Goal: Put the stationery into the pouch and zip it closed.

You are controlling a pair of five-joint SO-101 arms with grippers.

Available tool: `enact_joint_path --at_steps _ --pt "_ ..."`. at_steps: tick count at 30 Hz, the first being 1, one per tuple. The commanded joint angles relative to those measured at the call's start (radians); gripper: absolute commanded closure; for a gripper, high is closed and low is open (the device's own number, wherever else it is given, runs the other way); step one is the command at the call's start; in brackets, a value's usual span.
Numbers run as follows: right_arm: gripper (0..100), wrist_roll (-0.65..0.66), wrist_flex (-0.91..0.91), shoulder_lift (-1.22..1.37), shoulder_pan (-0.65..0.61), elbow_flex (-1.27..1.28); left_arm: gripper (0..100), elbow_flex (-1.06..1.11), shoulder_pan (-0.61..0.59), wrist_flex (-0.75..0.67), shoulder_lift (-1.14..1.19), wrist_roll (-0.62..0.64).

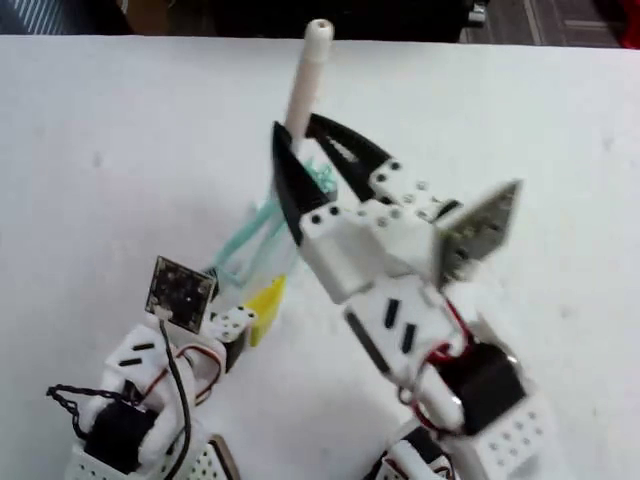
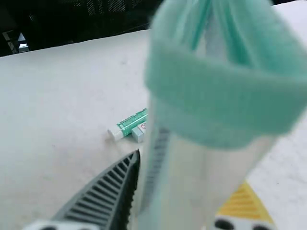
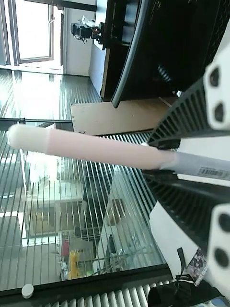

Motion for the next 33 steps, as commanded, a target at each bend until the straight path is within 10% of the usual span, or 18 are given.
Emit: enact_joint_path --at_steps 1,33 --pt "98.1 -0.005 -0.219 -0.008 -0.031 0.130 77 -0.032 0.007 0.000 0.004 0.038" --pt "98.2 0.002 0.061 -0.013 -0.067 0.061 77 -0.028 0.005 -0.002 0.004 0.041"
